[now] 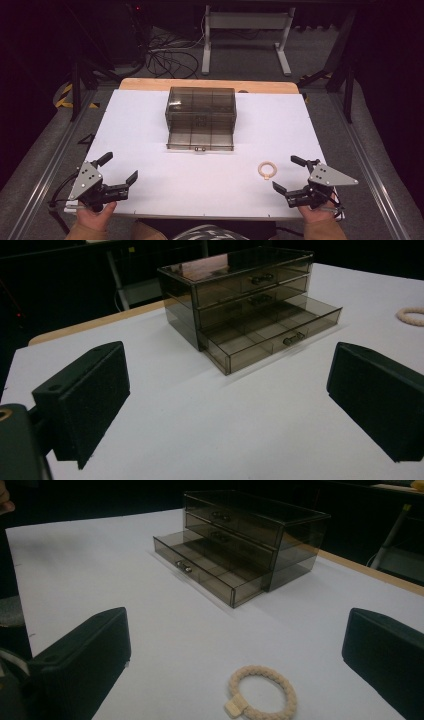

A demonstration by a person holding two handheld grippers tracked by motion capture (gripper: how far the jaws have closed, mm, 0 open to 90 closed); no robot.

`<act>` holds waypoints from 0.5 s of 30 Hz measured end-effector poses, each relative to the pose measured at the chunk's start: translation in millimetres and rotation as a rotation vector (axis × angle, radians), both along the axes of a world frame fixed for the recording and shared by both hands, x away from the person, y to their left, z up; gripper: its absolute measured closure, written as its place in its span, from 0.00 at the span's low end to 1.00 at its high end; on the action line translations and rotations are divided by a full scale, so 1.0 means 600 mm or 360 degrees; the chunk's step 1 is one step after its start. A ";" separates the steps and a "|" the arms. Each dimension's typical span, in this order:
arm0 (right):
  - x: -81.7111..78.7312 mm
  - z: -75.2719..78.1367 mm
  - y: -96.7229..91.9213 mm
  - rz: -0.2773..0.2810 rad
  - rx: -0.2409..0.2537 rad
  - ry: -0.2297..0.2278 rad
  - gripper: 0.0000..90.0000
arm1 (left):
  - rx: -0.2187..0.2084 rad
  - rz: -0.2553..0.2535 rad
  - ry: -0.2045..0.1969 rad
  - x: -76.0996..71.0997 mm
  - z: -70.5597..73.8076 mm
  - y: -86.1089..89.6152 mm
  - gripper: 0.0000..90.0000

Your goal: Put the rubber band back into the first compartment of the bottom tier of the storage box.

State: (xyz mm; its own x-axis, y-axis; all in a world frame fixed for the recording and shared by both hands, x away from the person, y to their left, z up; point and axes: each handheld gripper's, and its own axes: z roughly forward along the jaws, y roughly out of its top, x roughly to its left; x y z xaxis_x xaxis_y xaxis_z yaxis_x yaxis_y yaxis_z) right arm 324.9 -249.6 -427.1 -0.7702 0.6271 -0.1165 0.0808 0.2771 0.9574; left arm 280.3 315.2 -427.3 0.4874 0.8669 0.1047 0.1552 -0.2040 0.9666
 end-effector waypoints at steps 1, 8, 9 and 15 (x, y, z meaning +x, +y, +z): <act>-0.001 0.000 0.000 -0.0006 0.0003 0.0002 0.00 | -0.0003 -0.0003 0.0000 0.000 0.000 0.000 0.05; -0.003 0.002 0.001 -0.0009 0.0012 0.0007 0.00 | -0.0050 0.0006 -0.0007 0.000 -0.002 0.002 0.05; -0.002 0.002 0.001 -0.0003 0.0010 -0.0004 0.00 | -0.0057 0.0008 -0.0006 0.000 -0.002 0.003 0.05; -0.005 0.003 0.006 -0.0001 -0.0005 0.0004 0.01 | -0.0054 0.0000 -0.0010 -0.001 -0.001 0.005 0.05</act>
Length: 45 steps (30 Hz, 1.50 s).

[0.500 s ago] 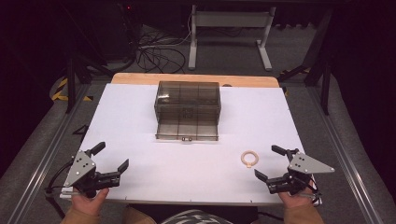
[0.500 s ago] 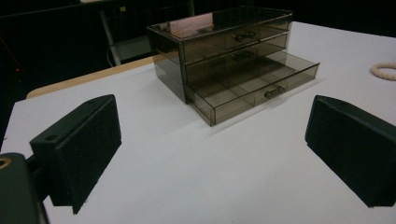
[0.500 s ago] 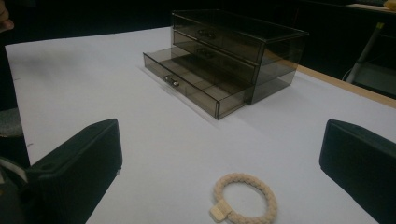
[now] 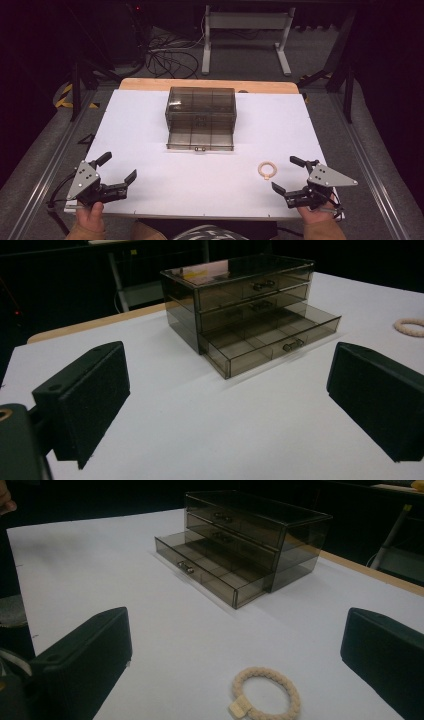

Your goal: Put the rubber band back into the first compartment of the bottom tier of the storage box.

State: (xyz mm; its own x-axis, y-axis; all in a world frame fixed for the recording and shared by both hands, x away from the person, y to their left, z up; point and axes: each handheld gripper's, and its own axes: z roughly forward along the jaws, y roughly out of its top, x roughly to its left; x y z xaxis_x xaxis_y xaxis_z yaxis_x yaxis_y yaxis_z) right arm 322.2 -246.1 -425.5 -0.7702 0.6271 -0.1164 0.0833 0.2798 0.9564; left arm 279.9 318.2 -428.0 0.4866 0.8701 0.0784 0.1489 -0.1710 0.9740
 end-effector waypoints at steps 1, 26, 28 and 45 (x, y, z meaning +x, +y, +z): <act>0.000 0.000 0.000 -0.0002 -0.0001 0.0000 0.01 | 0.0004 0.0002 -0.0001 0.000 0.000 0.000 0.05; 0.028 0.028 0.005 -0.0054 -0.0018 0.0084 0.06 | 0.0072 0.0001 -0.0003 -0.001 -0.001 -0.005 0.05; 0.036 0.029 0.008 -0.0061 -0.0018 0.0096 0.06 | 0.0079 0.0000 -0.0008 -0.002 -0.001 -0.008 0.05; 0.086 0.052 0.030 -0.0080 -0.0083 0.0118 0.07 | 0.0120 -0.0002 -0.0004 0.000 -0.002 -0.015 0.05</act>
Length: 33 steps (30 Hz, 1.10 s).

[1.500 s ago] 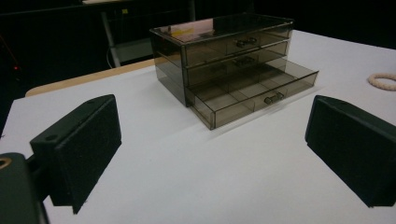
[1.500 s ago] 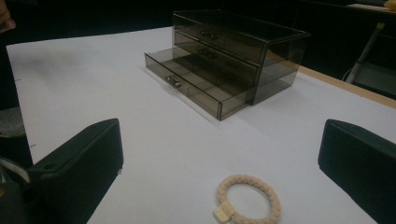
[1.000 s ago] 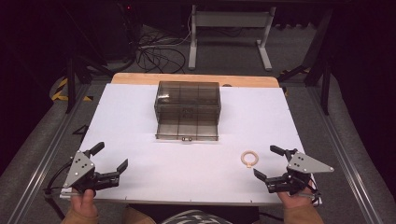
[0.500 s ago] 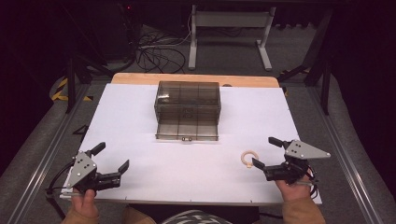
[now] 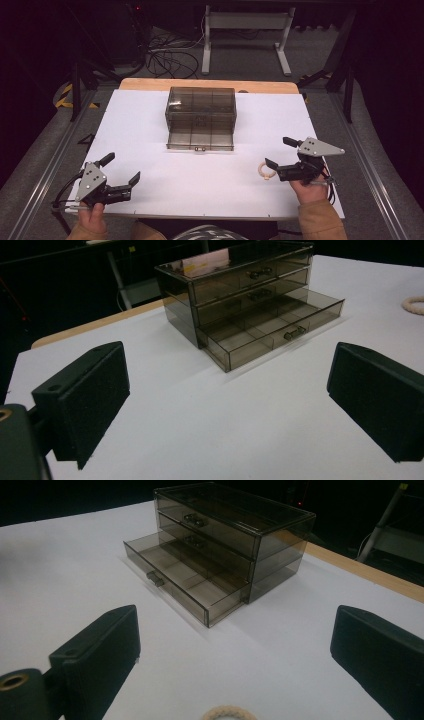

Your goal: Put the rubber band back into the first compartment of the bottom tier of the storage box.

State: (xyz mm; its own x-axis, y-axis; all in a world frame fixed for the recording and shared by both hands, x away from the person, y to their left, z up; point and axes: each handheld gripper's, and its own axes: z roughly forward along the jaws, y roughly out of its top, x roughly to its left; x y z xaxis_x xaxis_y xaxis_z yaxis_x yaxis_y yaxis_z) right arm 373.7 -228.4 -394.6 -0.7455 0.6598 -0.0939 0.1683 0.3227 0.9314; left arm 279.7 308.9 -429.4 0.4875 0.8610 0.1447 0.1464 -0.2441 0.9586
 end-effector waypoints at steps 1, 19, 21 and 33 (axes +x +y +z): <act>0.003 0.001 0.000 0.0004 0.0003 0.0006 0.07 | -0.0002 0.0000 -0.0002 0.000 0.000 0.000 0.04; 0.037 0.006 0.017 -0.0004 -0.0031 0.0024 0.07 | -0.0005 0.0007 0.0001 0.001 0.000 0.002 0.05; 0.038 0.006 0.017 -0.0006 -0.0031 0.0025 0.06 | -0.0003 0.0006 0.0003 0.001 0.000 0.002 0.05; 0.051 0.001 0.011 0.0051 0.0035 0.0157 0.00 | -0.0008 0.0005 -0.0006 0.000 0.000 0.002 0.05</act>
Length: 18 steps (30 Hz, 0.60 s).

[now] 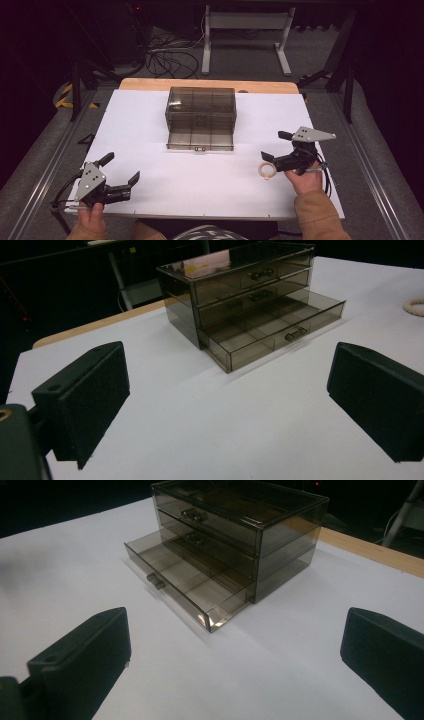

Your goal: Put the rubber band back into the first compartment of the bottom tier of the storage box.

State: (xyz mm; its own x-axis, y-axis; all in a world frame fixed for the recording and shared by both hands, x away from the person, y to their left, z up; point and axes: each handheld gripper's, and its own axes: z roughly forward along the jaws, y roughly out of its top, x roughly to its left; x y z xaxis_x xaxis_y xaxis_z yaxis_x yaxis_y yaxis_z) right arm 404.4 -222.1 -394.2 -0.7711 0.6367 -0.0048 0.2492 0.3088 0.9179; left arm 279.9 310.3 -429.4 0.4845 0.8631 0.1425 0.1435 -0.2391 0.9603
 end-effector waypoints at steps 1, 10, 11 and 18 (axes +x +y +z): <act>-0.001 0.001 0.000 -0.0012 -0.0011 0.0004 0.01 | 0.0000 0.0000 0.0000 0.000 0.000 0.000 0.05; -0.005 0.000 0.005 -0.0036 -0.0173 0.0039 0.14 | -0.0001 0.0002 -0.0002 0.000 0.000 0.001 0.05; -0.005 -0.001 0.005 -0.0036 -0.0189 0.0049 0.16 | -0.0003 0.0004 -0.0003 0.000 0.000 0.001 0.05; 0.001 -0.011 0.011 -0.0065 -0.0387 0.0129 0.18 | -0.0001 0.0003 0.0000 0.000 0.000 0.001 0.05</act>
State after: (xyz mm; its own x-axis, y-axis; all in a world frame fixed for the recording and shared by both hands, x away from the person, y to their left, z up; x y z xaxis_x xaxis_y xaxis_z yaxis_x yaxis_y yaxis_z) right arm 405.3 -215.2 -400.8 -0.7488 0.6551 -0.1008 0.3360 0.5063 0.7942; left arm 279.9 310.8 -429.3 0.4828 0.8642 0.1417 0.1439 -0.2379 0.9606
